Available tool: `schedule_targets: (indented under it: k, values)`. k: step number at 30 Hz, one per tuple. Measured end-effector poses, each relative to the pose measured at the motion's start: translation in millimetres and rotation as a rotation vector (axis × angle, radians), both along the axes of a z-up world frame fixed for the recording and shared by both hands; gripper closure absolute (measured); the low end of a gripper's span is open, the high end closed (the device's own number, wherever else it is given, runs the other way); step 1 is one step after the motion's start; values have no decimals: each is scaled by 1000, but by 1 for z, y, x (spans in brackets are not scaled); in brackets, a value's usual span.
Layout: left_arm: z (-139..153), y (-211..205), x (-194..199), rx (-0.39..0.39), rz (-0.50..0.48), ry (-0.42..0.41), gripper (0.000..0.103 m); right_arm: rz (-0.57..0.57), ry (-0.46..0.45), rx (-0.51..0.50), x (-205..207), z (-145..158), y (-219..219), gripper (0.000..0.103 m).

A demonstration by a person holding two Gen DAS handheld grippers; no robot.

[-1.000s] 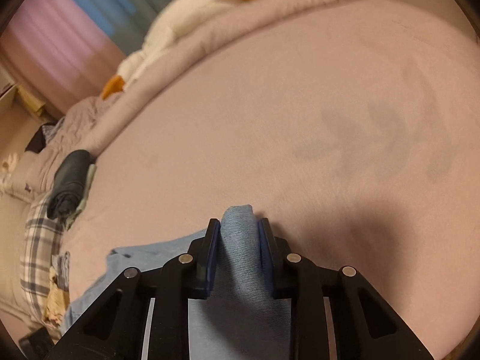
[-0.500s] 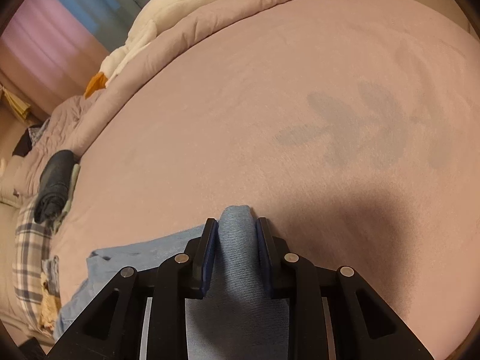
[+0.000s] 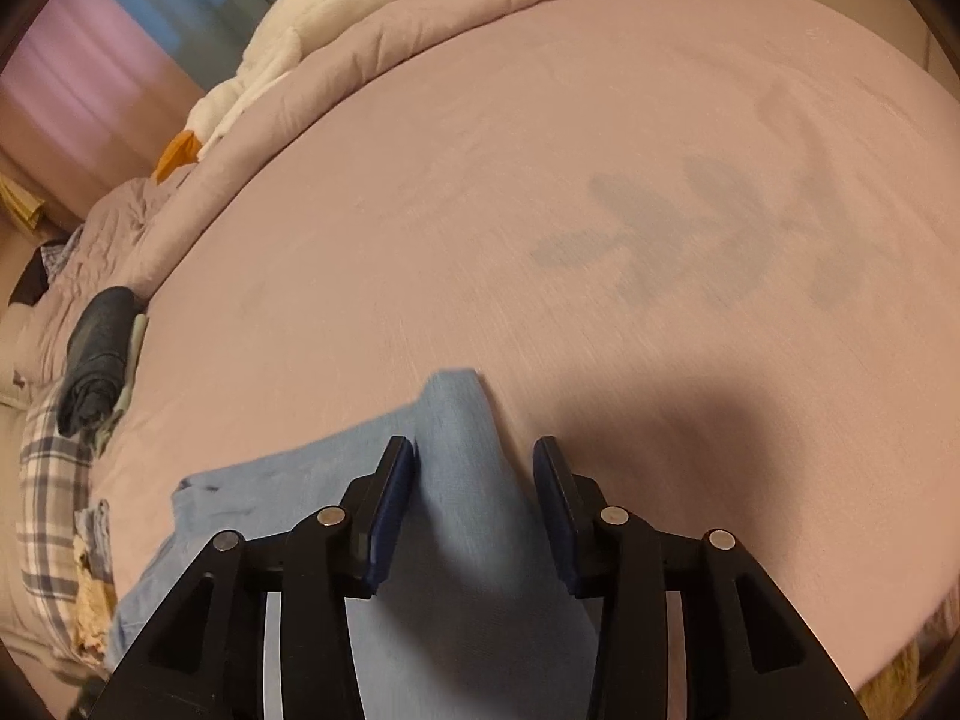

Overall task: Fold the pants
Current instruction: 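Grasp the elastic waistband with the left gripper and lift it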

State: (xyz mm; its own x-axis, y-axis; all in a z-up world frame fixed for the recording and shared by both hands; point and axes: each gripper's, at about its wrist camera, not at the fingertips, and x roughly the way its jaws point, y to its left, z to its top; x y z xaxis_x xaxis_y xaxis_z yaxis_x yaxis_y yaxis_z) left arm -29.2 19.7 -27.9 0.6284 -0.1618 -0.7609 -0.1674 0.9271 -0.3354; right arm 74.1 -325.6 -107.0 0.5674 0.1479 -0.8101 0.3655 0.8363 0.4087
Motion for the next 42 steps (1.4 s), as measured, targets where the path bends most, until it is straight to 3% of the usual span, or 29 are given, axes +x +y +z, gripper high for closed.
schedule_targets:
  k: [3,7,9,13,19,23,29,42]
  values:
    - [2,28,-8,3,93,-6,10,-9,-11,-38,-12,15,1,45]
    - [-7,57,-9,-65,172,36,10,-5,-127,-183,-31,49,18,21]
    - [-12,64,-6,-83,191,58,10,37,-165,-190,-36,56,29,18]
    - [-20,67,-10,-80,204,83,10,138,-135,-146,-24,44,45,18]
    - [-35,67,-4,-69,206,112,10,169,-30,-172,-6,19,54,18]
    - [-42,73,-2,-30,229,126,10,168,-21,-163,-3,19,54,18]
    - [-53,88,-5,-100,269,152,10,165,-13,-163,-7,17,53,18]
    - [-67,89,1,-119,243,152,8,171,-5,-180,-5,15,55,18]
